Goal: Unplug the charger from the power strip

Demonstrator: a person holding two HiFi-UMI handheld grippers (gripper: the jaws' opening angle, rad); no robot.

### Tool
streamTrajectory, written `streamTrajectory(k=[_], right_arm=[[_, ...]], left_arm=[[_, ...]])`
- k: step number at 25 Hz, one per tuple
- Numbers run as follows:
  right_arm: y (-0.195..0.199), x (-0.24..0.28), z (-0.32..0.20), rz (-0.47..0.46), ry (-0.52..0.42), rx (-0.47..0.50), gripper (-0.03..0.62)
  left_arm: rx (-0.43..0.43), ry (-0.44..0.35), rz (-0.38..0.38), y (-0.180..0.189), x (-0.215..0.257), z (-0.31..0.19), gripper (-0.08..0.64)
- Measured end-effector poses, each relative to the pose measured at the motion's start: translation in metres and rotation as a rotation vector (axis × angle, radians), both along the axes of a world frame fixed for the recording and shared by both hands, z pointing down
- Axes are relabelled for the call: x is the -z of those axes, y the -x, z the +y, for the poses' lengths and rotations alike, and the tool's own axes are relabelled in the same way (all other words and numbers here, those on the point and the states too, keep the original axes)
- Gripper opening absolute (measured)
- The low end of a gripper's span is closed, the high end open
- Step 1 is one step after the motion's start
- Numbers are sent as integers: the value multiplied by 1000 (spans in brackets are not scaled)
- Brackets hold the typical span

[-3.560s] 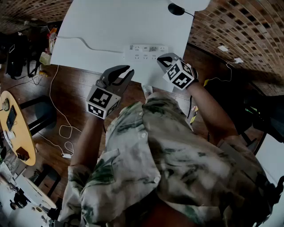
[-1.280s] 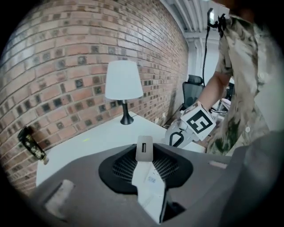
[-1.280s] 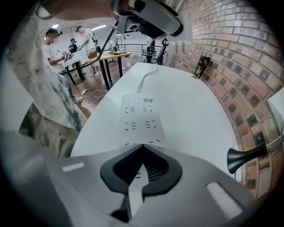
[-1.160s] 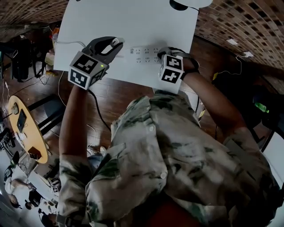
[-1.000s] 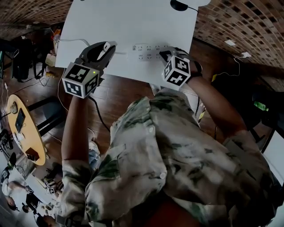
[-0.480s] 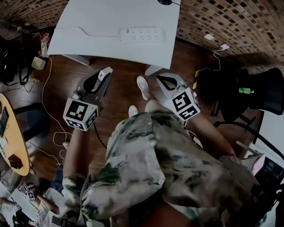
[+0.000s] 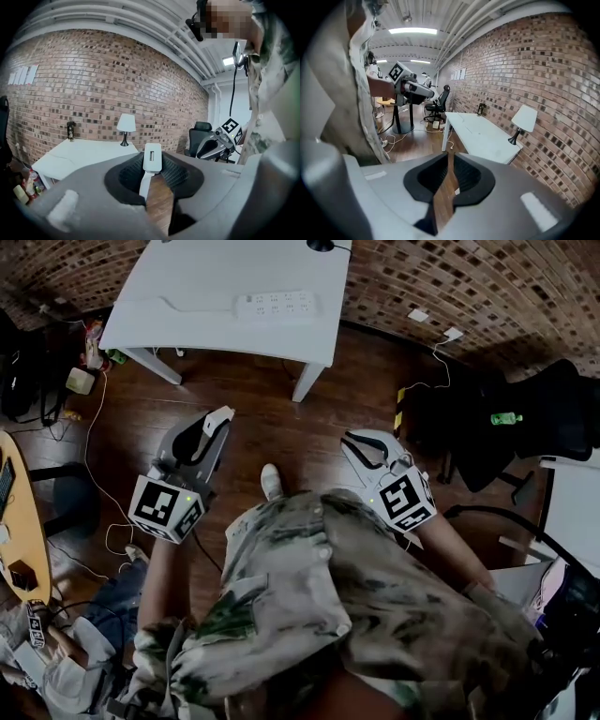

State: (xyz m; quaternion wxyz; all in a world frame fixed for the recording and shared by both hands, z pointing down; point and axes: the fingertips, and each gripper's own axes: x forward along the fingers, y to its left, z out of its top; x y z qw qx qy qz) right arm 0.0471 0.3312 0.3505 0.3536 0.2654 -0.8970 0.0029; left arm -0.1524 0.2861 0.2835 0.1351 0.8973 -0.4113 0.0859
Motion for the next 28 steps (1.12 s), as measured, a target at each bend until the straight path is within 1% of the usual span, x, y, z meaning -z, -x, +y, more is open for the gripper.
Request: streamTrajectory(k=[4,6,9,11,13,15,17,20,24,26,28], right_arm=[[-37,17,42,-81,-19,1,46],[-61,18,66,-104,-28,11,46],[-103,15,107,-127,-20,31,46],[-126,11,132,-155,14,35,44],[-142,4,156,-184,43,46,43],[-152,0,180,-203,54,58,43],[-156,2,202,-222,48,62,43],[-158,9,223,-239,33,60,43],[-166,28,244,-261,28,19,43],[-166,37,255,-275,8,-2,44],[-159,43,268,-287,-18,-27,46]], left_arm=[[27,-5,69,-48,11,41,110],[49,0,81,-77,16,65,110],[54,3,61,-128,24,112,110],[42,13,50,-160,28,146,110],[35,33,26,-185,26,180,110],[29,57,-3,-203,21,211,110],[23,74,-12,-212,21,235,112],[8,74,-25,-218,25,258,112],[-18,64,-35,-227,31,279,110],[-32,51,-27,-226,35,290,112],[-44,27,-24,-216,38,307,112]])
